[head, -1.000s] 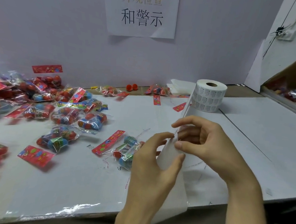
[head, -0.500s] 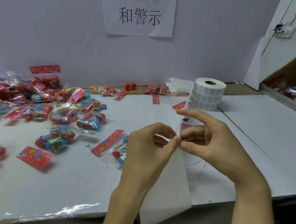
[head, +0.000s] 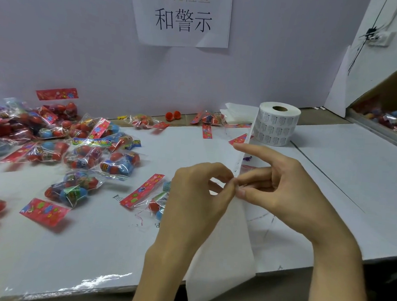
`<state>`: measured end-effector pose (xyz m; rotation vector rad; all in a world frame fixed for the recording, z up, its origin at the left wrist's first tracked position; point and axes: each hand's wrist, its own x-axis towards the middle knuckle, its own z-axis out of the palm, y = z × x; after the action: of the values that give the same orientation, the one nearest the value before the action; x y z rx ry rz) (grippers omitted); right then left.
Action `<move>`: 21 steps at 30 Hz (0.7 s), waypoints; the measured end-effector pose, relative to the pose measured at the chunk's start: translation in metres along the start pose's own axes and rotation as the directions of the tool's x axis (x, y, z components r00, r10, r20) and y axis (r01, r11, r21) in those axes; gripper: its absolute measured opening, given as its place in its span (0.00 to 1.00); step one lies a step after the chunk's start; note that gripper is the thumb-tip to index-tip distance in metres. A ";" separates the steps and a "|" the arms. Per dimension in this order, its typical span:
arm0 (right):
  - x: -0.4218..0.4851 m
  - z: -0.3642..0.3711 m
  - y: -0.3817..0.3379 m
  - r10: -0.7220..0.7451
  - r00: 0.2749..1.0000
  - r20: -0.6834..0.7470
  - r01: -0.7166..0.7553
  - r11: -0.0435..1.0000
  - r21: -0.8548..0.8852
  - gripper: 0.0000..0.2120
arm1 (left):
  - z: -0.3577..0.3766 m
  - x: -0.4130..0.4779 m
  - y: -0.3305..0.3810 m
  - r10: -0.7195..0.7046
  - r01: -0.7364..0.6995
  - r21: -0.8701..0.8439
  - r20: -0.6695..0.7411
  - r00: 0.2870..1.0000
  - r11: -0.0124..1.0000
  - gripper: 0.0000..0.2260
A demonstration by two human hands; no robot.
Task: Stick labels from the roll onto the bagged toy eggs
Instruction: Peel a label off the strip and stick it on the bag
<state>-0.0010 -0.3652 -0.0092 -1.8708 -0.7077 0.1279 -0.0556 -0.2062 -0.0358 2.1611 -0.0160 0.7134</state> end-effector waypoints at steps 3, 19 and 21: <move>0.001 -0.001 0.001 0.000 1.000 -0.002 0.000 1.000 0.005 0.35 | 0.001 0.000 -0.002 0.020 -0.020 0.007 -0.025 0.999 1.000 0.02; -0.004 -0.016 0.011 0.150 0.988 -0.019 -0.152 0.983 -0.103 0.31 | 0.001 -0.006 -0.013 -0.437 0.260 -0.686 -0.094 0.895 0.680 0.03; -0.005 -0.017 0.009 0.125 0.988 -0.091 -0.142 0.970 -0.199 0.27 | -0.001 -0.010 -0.012 -0.426 0.216 -0.715 -0.126 0.896 0.665 0.08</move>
<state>0.0056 -0.3842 -0.0106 -2.1098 -0.5575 0.0693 -0.0612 -0.2001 -0.0486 1.2751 0.2252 0.6613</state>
